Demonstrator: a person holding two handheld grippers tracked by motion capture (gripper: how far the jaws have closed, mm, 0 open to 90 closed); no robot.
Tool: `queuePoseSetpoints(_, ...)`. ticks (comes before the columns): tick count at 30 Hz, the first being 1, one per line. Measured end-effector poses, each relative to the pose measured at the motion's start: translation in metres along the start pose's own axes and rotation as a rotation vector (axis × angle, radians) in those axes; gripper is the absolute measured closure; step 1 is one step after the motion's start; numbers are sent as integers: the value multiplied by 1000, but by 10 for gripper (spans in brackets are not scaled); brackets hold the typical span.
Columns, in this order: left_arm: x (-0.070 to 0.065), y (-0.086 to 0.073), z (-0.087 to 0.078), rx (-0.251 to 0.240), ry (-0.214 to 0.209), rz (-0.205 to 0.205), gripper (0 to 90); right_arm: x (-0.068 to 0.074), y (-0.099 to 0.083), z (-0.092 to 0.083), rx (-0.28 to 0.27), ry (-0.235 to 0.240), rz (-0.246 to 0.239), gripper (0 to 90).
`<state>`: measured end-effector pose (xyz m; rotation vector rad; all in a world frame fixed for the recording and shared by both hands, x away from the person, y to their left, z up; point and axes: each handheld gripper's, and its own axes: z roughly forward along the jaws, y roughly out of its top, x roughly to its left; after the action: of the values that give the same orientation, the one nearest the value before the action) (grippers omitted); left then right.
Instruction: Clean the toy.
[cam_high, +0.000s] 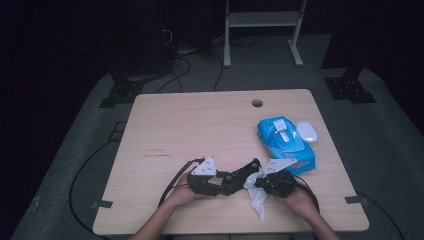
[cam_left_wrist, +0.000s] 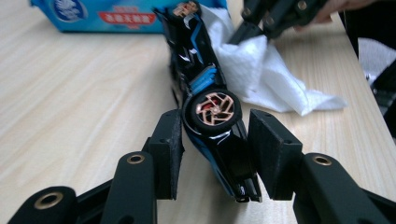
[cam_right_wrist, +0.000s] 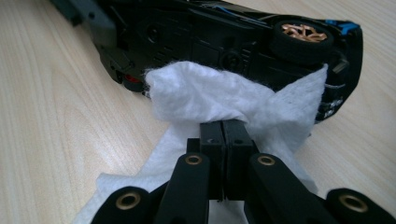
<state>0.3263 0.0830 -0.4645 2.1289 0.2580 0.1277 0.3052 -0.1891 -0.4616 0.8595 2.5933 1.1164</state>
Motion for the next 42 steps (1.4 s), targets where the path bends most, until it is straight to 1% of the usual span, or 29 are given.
queuePoseSetpoints(1, -2, 0, 3, 9, 1, 3, 549, 0, 0, 0, 0, 0, 2, 883)
queuePoseSetpoints(2, -3, 1, 5, 29, 9, 16, 548, 0, 0, 0, 2, 0, 4, 883)
queuePoseSetpoints(5, -6, 1, 10, 26, 30, 16, 546, -1, 0, 0, 0, 2, 7, 883)
queuePoseSetpoints(8, -6, 2, 9, 26, 77, 27, 607, -3, 0, -2, -12, 5, 19, 883)
queuePoseSetpoints(9, -5, 1, 9, 25, 89, 31, 660, -5, 0, -6, -27, 9, 30, 883)
queuePoseSetpoints(11, -4, 1, 7, 22, 108, 30, 666, -5, 1, -8, -35, 16, 38, 883)
queuePoseSetpoints(15, -4, 1, 7, 23, 124, 33, 669, -4, 4, -16, -67, 34, 46, 883)
queuePoseSetpoints(16, -4, 1, 6, 24, 128, 35, 669, -4, 5, -18, -72, 35, 39, 883)
queuePoseSetpoints(17, -4, 1, 6, 27, 133, 37, 668, -3, 8, -23, -94, 39, 44, 883)
queuePoseSetpoints(18, -4, 1, 6, 27, 136, 33, 668, -3, 8, -23, -94, 39, 44, 883)
queuePoseSetpoints(20, -5, 2, 7, 29, 143, 20, 666, -1, 12, -31, -120, 37, 47, 883)
queuePoseSetpoints(21, -4, 2, 7, 32, 141, 16, 665, 0, 15, -34, -138, 36, 42, 883)
queuePoseSetpoints(23, -3, 2, 7, 32, 142, 3, 658, 3, 22, -38, -169, 39, 38, 883)
queuePoseSetpoints(25, -3, 2, 8, 27, 140, -14, 644, 7, 31, -35, -178, 47, 37, 883)
queuePoseSetpoints(26, -2, 2, 7, 29, 137, -21, 638, 10, 36, -31, -179, 48, 28, 883)
queuePoseSetpoints(27, -2, 2, 7, 24, 135, -26, 611, 16, 45, -21, -176, 55, 10, 883)
queuePoseSetpoints(28, -2, 2, 7, 22, 134, -33, 611, 16, 45, -21, -176, 55, 10, 883)
queuePoseSetpoints(29, -1, 1, 7, 16, 133, -41, 596, 21, 54, -10, -161, 44, -19, 882)
queuePoseSetpoints(30, -1, 1, 7, 17, 130, -43, 596, 21, 54, -10, -161, 44, -19, 882)
queuePoseSetpoints(32, 0, 1, 7, 19, 132, -41, 594, 25, 61, 0, -153, 30, -28, 881)
queuePoseSetpoints(33, 1, 0, 8, 20, 130, -40, 590, 26, 64, 4, -156, 31, -31, 880)
queuePoseSetpoints(34, 1, 0, 8, 21, 127, -37, 590, 27, 65, 8, -158, 32, -29, 878)
queuePoseSetpoints(35, 1, -1, 9, 25, 125, -37, 591, 28, 66, 13, -151, 20, -32, 878)
queuePoseSetpoints(37, 1, -1, 9, 29, 124, -32, 592, 28, 65, 15, -150, 17, -36, 876)
queuePoseSetpoints(39, 1, -2, 9, 18, 124, -34, 610, 28, 63, 14, -163, 13, -35, 876)
queuePoseSetpoints(41, 0, -2, 9, 12, 121, -37, 657, 26, 60, 12, -166, 19, -28, 877)
queuePoseSetpoints(42, -1, -1, 10, 13, 134, -34, 673, 26, 58, 11, -169, 8, -28, 876)
